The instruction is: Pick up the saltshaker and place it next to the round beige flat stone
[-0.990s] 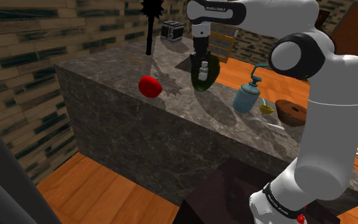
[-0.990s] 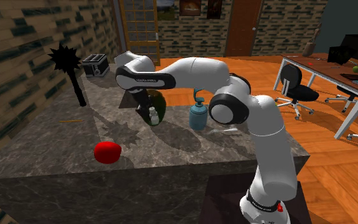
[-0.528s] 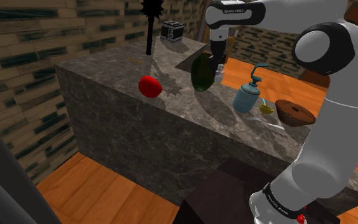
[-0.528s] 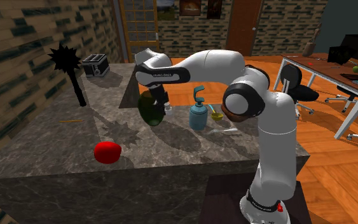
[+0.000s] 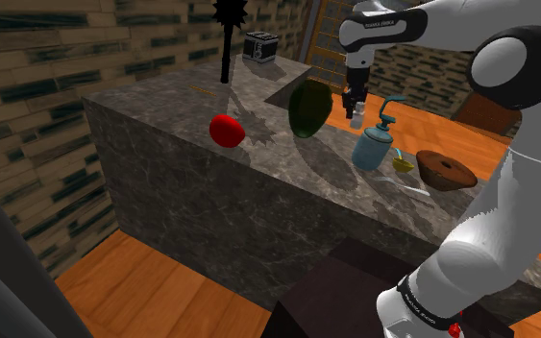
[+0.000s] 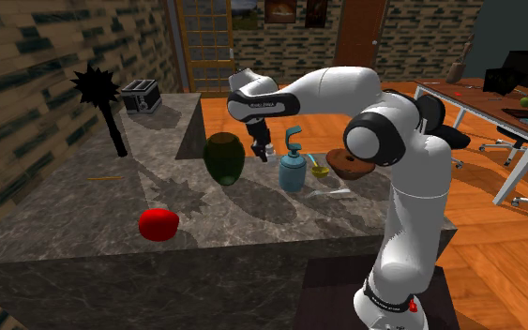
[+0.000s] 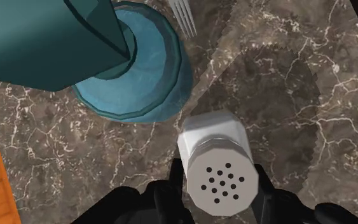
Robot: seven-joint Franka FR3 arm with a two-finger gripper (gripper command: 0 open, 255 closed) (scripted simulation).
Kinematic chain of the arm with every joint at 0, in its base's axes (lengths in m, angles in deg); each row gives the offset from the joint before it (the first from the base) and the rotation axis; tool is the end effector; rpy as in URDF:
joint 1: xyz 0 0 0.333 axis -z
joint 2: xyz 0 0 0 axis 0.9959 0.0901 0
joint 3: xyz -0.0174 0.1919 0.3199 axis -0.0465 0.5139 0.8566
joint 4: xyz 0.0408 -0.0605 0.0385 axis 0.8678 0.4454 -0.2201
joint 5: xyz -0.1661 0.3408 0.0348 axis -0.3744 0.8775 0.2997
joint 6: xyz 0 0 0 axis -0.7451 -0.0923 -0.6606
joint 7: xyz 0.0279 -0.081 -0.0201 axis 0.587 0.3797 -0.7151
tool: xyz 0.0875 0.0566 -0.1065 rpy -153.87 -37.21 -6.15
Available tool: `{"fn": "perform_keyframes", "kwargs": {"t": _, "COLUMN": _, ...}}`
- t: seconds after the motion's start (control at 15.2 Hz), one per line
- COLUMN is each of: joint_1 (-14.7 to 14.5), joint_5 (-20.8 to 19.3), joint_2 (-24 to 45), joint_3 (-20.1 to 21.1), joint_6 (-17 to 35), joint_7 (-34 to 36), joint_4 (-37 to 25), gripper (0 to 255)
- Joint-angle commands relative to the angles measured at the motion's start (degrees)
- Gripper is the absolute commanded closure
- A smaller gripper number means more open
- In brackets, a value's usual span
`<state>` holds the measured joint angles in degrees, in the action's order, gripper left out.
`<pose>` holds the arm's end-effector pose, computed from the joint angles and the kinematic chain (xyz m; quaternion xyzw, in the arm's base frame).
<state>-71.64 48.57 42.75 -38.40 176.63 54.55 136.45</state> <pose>0.5249 -0.2719 0.5093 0.9899 -0.0057 -0.1350 0.0435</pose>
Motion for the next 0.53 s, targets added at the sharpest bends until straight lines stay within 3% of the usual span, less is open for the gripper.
{"fn": "perform_keyframes", "kwargs": {"t": 0.0, "joint_1": 1.3, "joint_5": -0.6, "joint_2": -1.4, "joint_3": -1.0, "joint_6": 0.9, "joint_7": -2.1, "joint_4": 1.9, "gripper": 255}}
{"fn": "perform_keyframes", "kwargs": {"t": 0.46, "joint_1": 6.1, "joint_5": -2.2, "joint_2": -3.4, "joint_3": -4.8, "joint_6": 3.8, "joint_7": -10.3, "joint_4": 5.0, "gripper": 255}}
